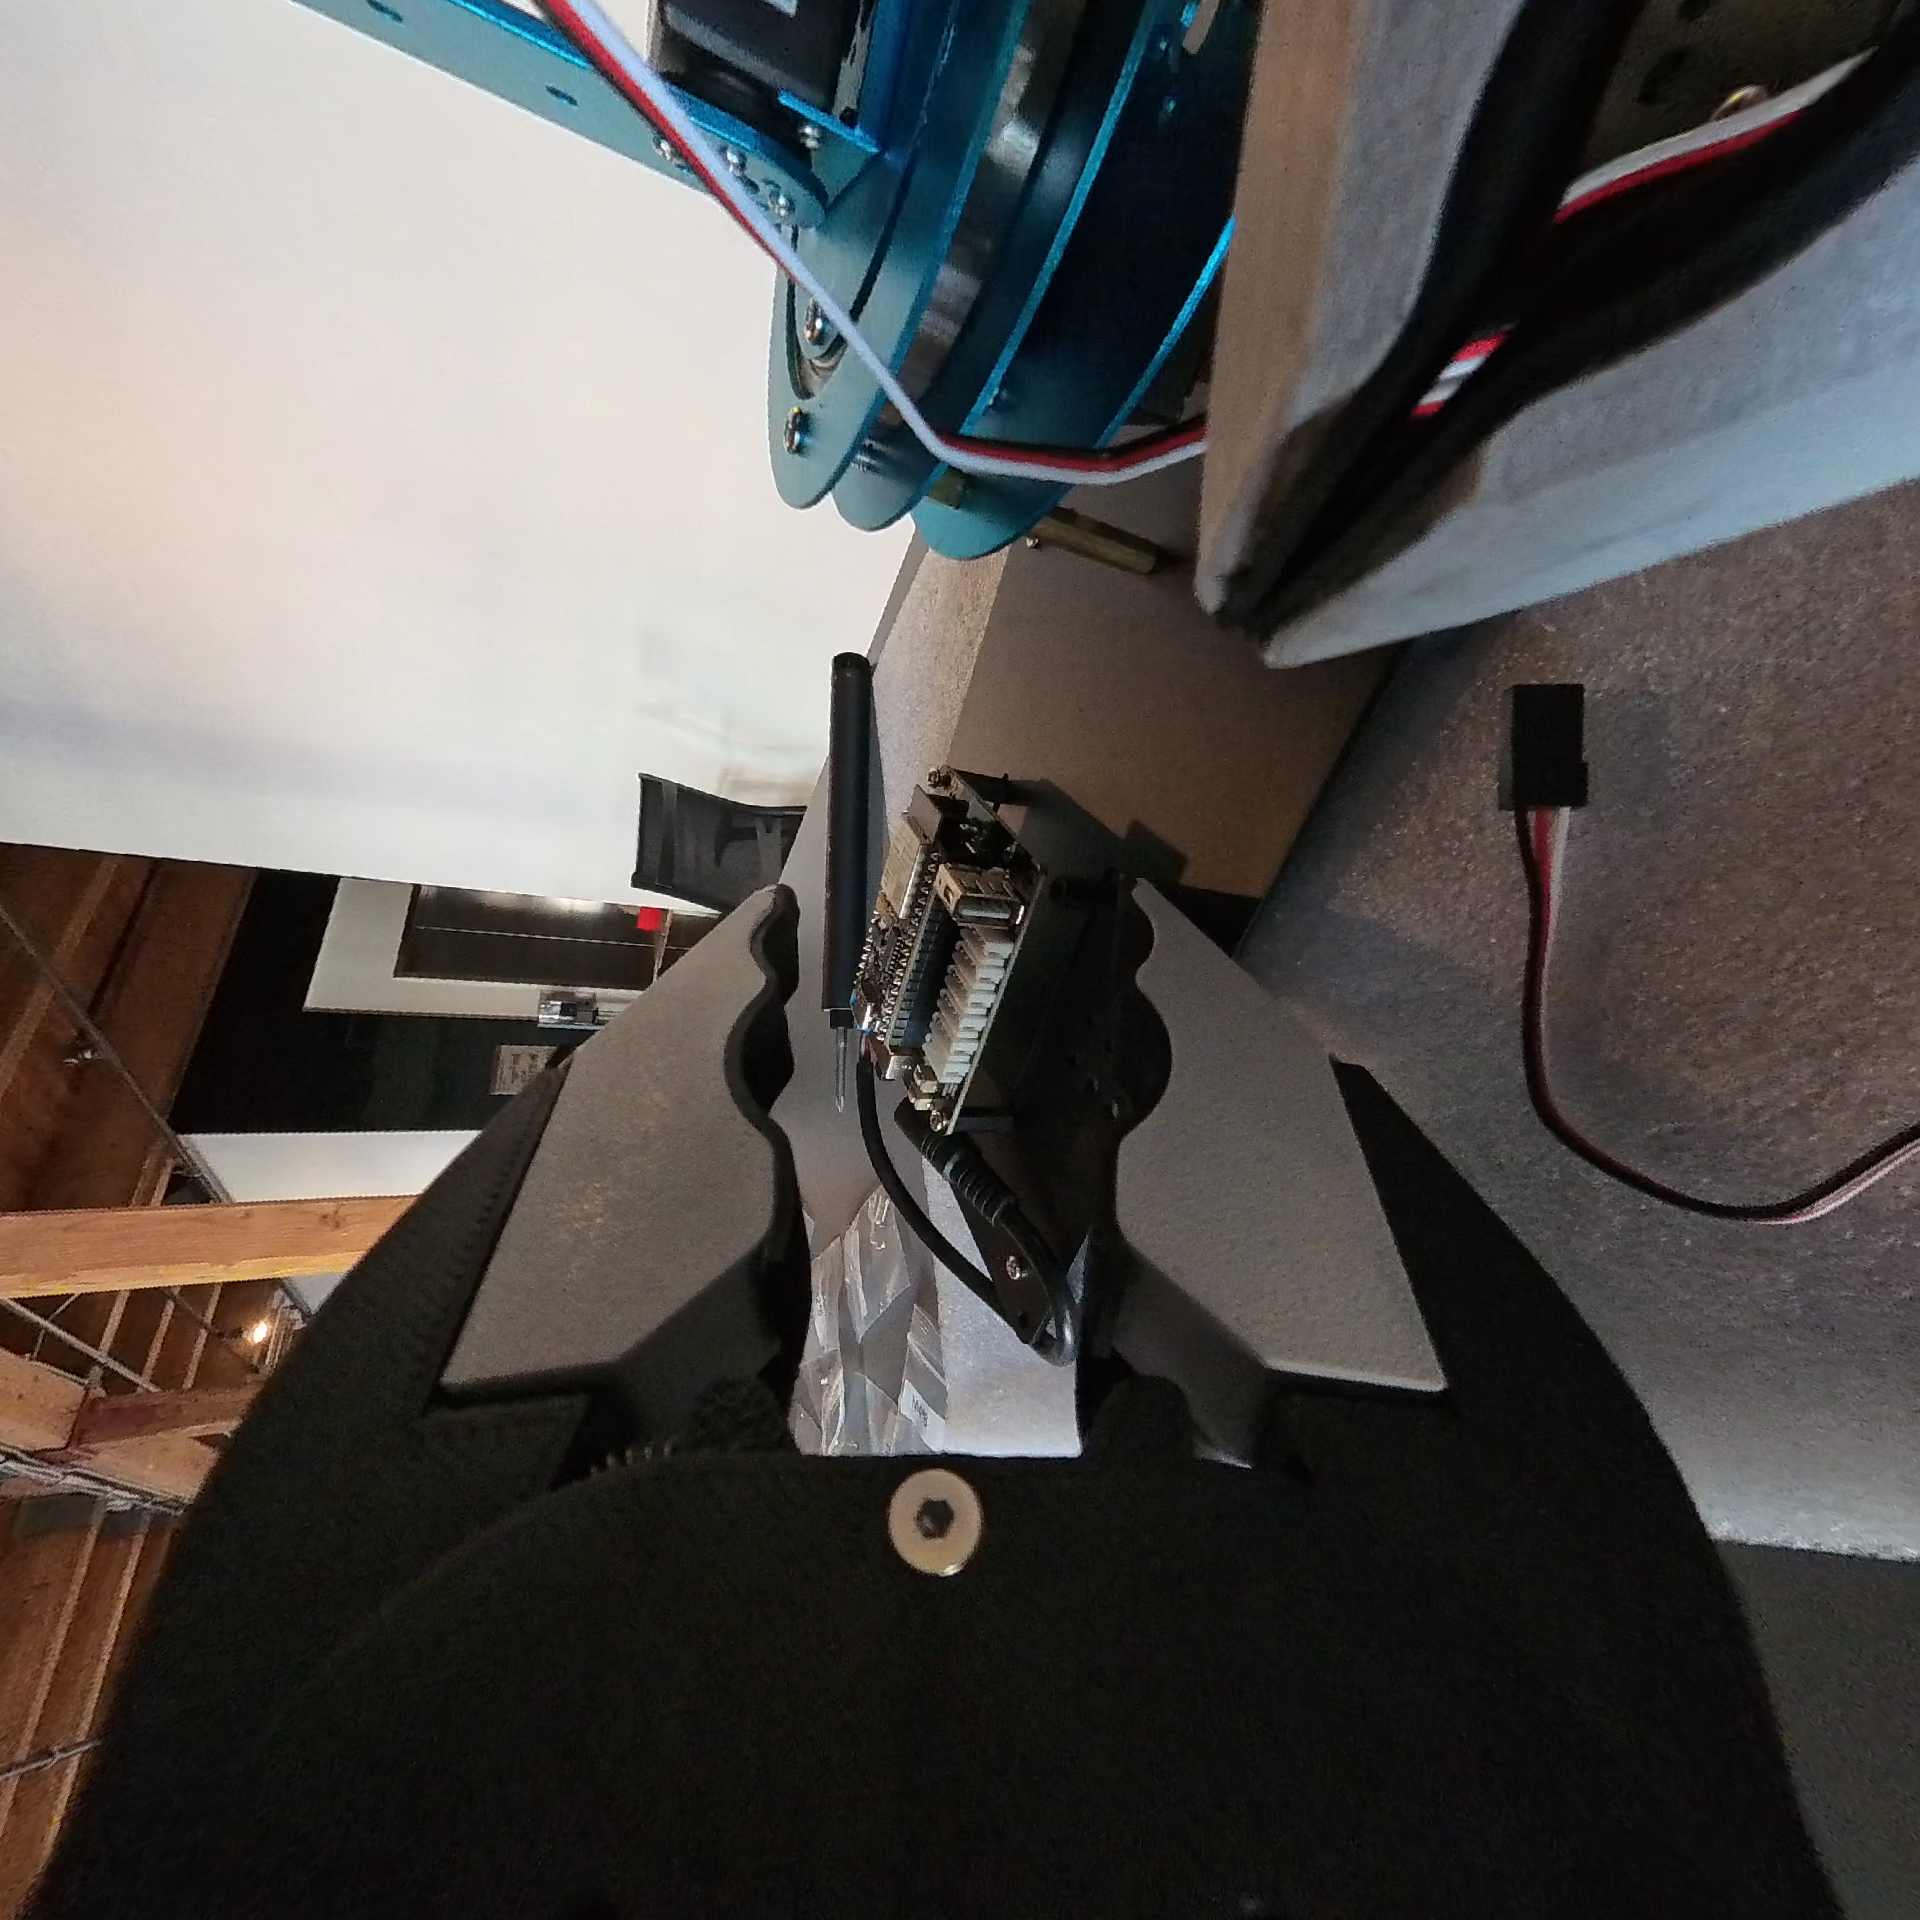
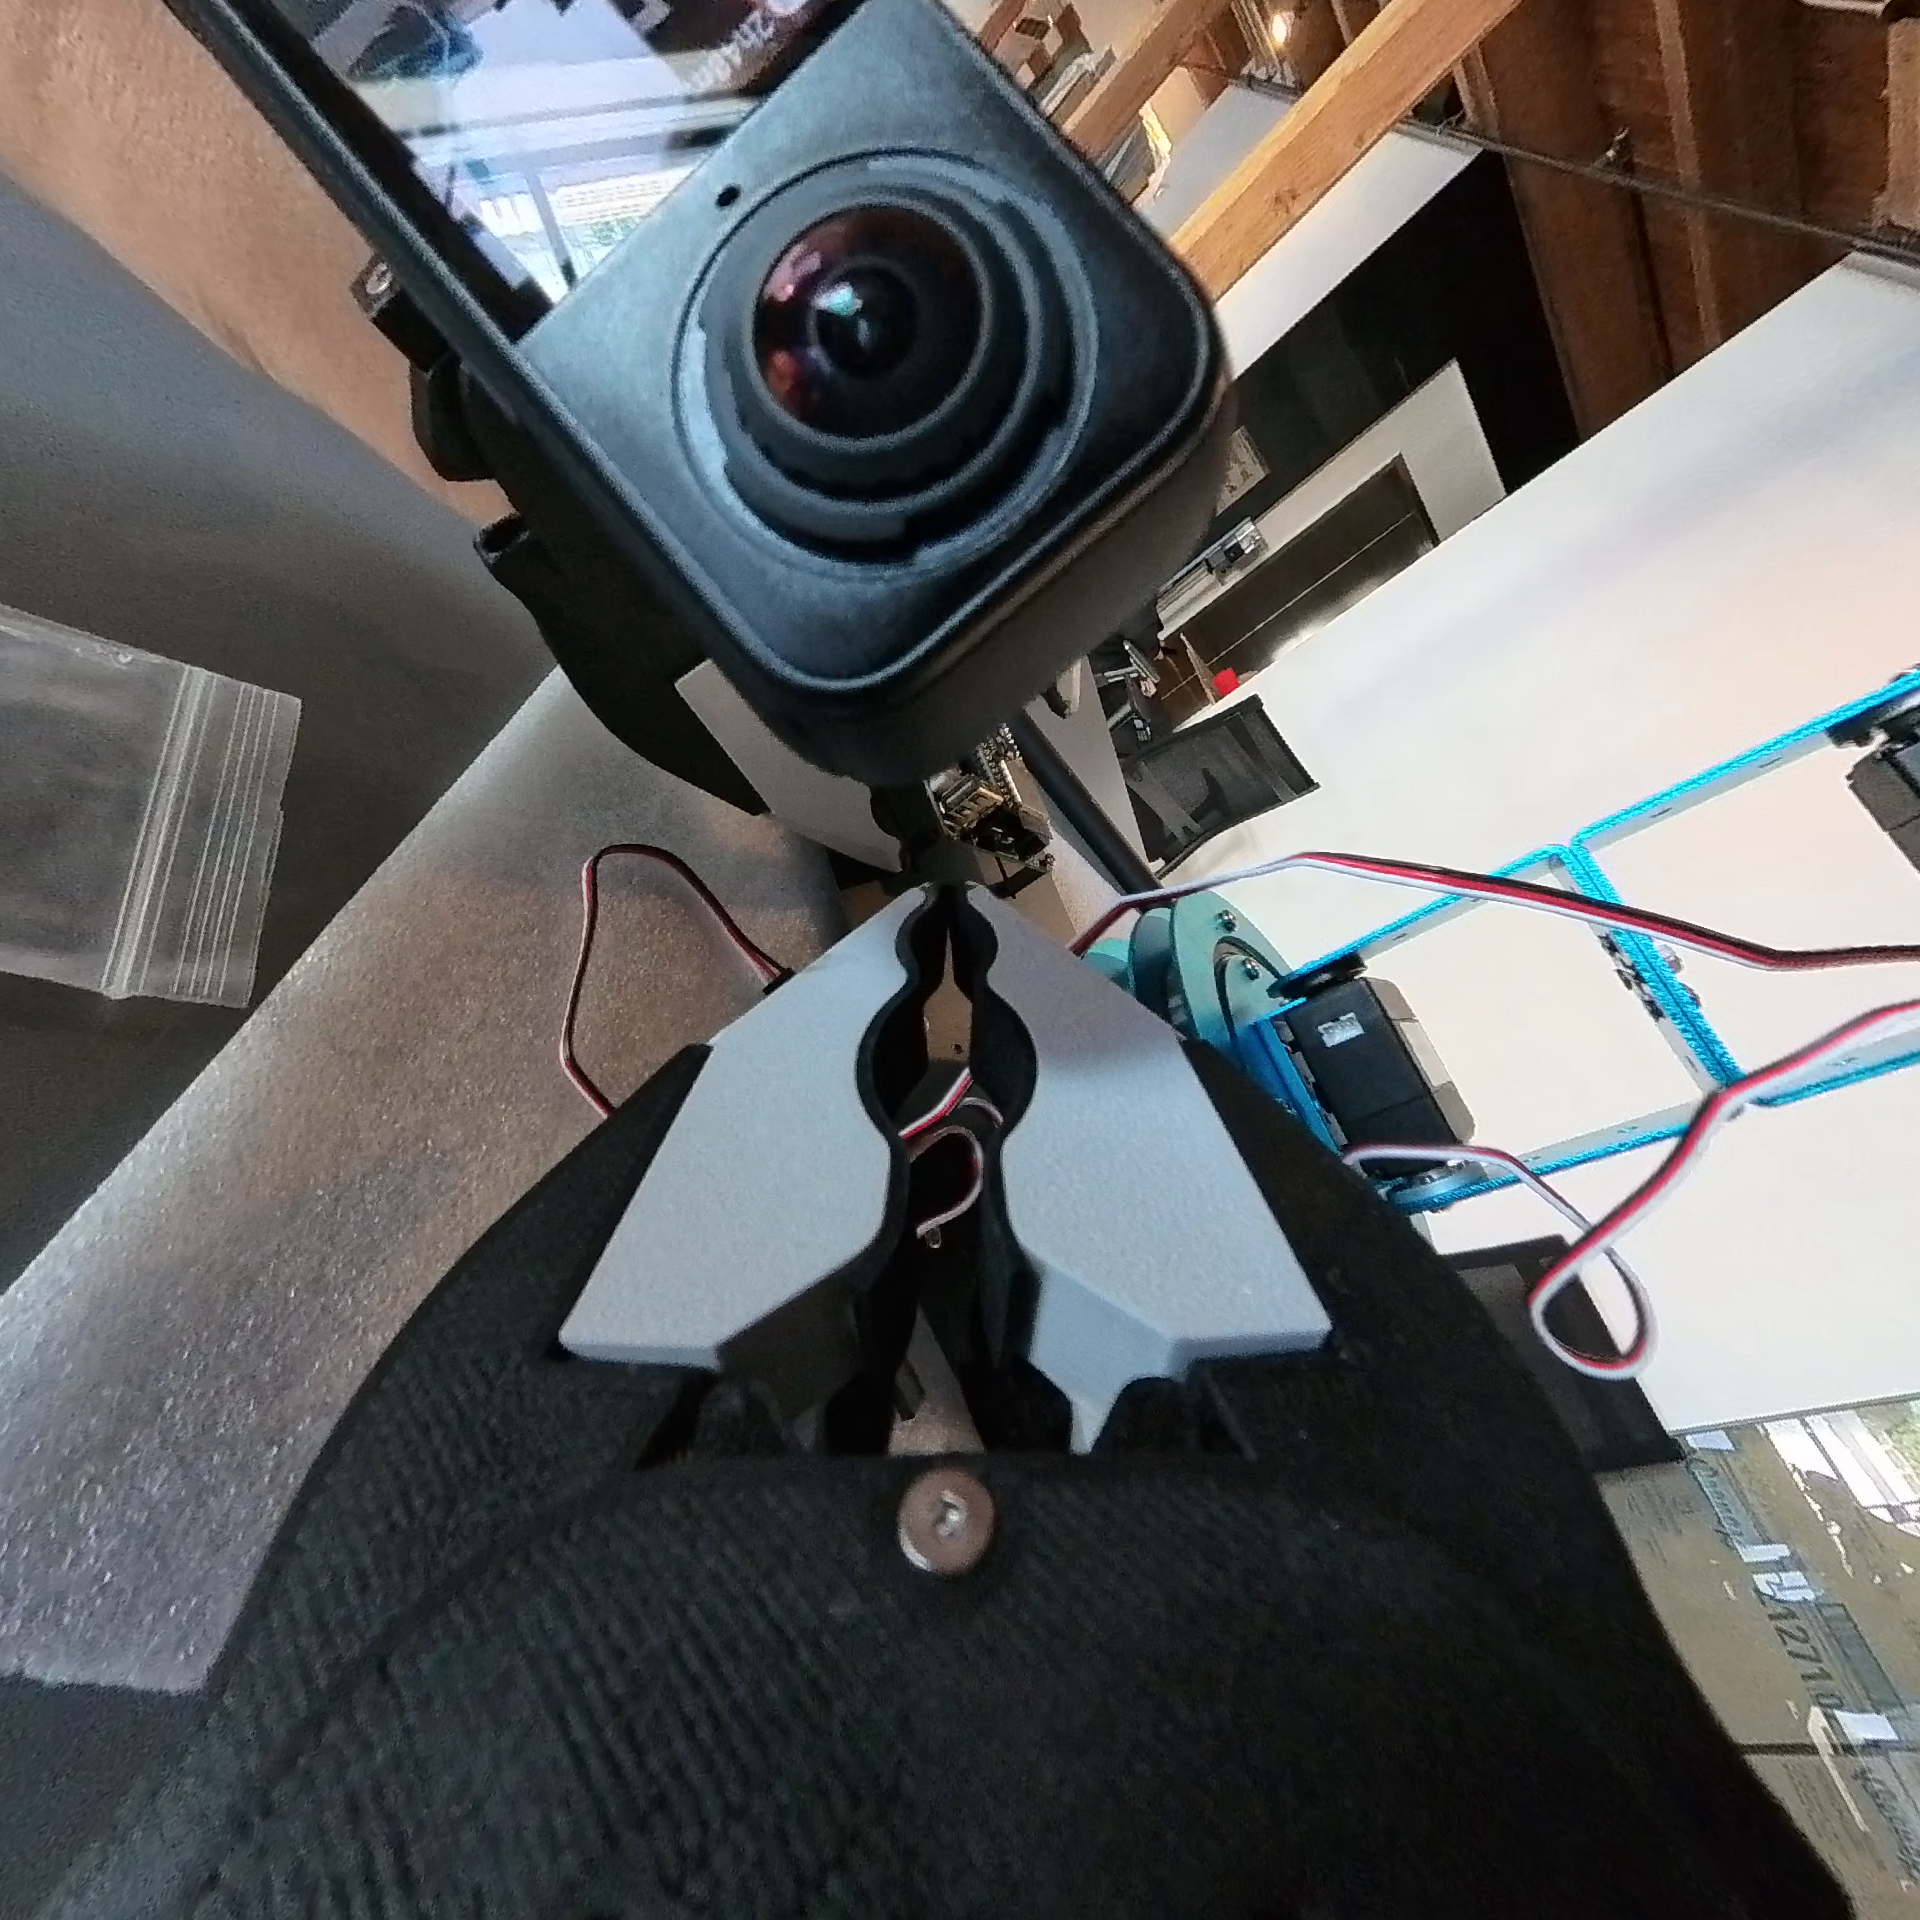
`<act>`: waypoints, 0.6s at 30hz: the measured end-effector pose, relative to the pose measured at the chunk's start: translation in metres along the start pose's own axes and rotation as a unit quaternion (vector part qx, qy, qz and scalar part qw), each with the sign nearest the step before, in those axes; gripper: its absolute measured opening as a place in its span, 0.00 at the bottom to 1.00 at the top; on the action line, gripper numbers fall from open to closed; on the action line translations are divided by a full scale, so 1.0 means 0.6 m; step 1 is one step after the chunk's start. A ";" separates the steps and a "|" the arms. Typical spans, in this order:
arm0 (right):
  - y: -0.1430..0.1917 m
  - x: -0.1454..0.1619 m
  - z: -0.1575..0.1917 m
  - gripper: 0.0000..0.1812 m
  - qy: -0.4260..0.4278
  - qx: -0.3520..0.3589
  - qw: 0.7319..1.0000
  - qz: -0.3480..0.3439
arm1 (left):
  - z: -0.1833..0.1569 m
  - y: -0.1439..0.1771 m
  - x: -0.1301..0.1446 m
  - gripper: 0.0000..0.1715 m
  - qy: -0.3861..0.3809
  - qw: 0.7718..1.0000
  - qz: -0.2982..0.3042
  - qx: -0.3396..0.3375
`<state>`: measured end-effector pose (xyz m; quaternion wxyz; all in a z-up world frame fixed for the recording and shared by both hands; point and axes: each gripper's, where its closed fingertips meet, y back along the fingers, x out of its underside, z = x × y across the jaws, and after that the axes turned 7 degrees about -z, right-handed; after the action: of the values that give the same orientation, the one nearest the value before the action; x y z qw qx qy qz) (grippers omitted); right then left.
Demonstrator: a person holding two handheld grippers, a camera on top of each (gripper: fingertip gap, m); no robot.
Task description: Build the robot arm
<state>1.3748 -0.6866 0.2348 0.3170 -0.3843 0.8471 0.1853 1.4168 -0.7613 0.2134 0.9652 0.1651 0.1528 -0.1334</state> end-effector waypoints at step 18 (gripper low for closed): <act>-0.001 0.001 0.002 0.00 -0.001 -0.003 1.000 0.001 | 0.001 0.001 0.005 0.35 0.002 1.000 0.004 0.002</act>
<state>1.3757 -0.6865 0.2337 0.3165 -0.3842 0.8465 0.1889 1.4200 -0.7613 0.2131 0.9651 0.1674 0.1538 -0.1299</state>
